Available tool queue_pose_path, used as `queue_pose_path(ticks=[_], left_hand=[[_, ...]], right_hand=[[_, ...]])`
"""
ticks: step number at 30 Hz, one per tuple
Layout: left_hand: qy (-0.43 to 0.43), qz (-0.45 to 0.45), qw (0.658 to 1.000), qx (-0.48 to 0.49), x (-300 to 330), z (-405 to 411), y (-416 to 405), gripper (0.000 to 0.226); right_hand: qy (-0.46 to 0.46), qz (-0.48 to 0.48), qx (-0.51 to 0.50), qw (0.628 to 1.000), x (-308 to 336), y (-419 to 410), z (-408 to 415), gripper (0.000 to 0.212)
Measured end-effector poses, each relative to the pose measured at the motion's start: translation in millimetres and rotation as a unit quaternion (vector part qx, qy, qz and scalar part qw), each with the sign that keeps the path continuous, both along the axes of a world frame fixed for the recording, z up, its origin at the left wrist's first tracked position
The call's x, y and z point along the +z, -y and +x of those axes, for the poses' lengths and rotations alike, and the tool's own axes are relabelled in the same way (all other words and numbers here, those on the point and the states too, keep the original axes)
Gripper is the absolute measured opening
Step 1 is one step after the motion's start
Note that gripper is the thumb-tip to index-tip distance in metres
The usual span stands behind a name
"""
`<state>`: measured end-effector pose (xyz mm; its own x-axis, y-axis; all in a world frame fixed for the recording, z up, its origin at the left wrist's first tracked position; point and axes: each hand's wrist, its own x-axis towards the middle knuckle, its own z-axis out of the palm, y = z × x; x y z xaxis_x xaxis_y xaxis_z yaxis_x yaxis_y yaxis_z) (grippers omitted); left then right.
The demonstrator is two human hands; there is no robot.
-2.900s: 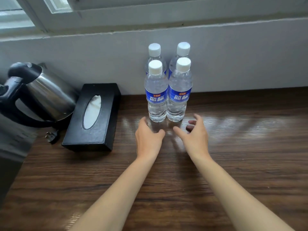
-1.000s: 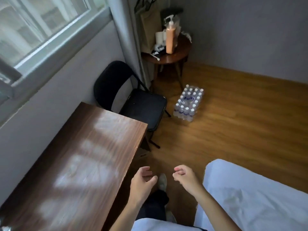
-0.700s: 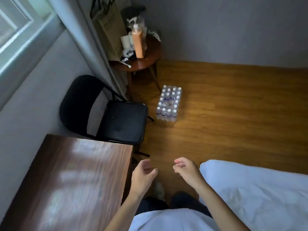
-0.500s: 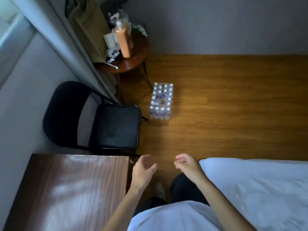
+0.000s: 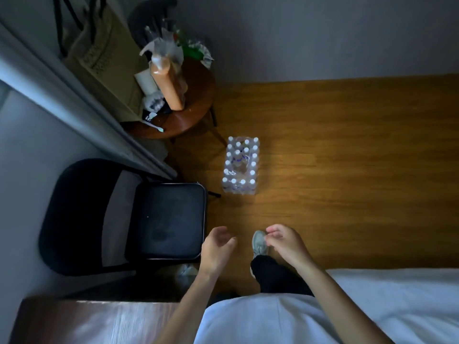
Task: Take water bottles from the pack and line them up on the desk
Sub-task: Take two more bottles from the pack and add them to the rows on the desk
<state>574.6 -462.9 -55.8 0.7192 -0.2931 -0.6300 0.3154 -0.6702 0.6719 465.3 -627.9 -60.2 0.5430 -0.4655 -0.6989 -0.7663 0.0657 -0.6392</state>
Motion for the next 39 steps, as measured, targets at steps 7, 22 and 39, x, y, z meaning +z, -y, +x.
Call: queue_pose_path(ticks=[7,22,39], left_hand=[[0.008,0.006,1.0,0.018,8,77,79,0.038],[-0.051,0.033,0.997,-0.051,-42,247,203,0.025],[-0.088,0.117,0.984,-0.098,-217,356,303,0.037]], right_hand=[[0.003,0.004,0.003,1.0,-6,75,76,0.021],[-0.046,-0.064,0.034,0.996,-38,175,231,0.026],[-0.089,-0.051,0.034,0.994,-210,254,373,0.024]])
